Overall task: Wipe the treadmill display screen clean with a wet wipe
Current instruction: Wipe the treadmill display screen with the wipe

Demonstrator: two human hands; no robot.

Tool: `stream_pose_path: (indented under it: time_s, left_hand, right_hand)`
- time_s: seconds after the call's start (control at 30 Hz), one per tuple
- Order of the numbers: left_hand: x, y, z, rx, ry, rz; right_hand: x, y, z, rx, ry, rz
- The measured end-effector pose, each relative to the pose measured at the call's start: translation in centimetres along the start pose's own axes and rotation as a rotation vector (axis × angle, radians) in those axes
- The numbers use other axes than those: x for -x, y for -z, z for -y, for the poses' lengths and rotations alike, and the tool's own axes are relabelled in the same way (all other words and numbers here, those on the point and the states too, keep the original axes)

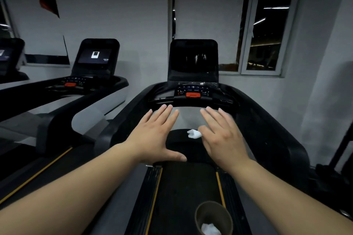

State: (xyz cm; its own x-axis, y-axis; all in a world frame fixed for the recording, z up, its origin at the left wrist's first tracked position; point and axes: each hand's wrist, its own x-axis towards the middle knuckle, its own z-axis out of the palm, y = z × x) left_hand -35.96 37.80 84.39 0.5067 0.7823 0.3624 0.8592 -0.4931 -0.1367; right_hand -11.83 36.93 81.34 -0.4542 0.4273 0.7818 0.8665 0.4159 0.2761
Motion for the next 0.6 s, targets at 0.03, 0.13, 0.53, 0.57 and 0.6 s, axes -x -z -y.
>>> stream_pose_path:
  time_s: [0.03,0.13,0.53,0.57,0.6]
  left_hand:
    - [-2.0,-0.2,0.6,-0.006,-0.001,0.007]
    - [-8.5,0.0,2.9,-0.003,0.026,0.014]
    - [-26.0,10.1,9.2,-0.011,0.053,0.040]
    - [-27.0,10.7,9.6,-0.012,0.050,0.033]
    - [-27.9,11.2,10.1,-0.012,0.050,0.022]
  right_hand:
    - [-1.2,-1.3,-1.4,-0.009,-0.004,0.003]
    - [-5.5,-4.6,-5.9,-0.056,-0.012,0.036]
    - [-22.0,-5.0,-18.6,-0.140,0.003,-0.017]
    - [-23.0,-4.9,-19.2,-0.137,0.005,-0.033]
    - [-24.0,-4.9,-19.8,-0.133,0.007,-0.048]
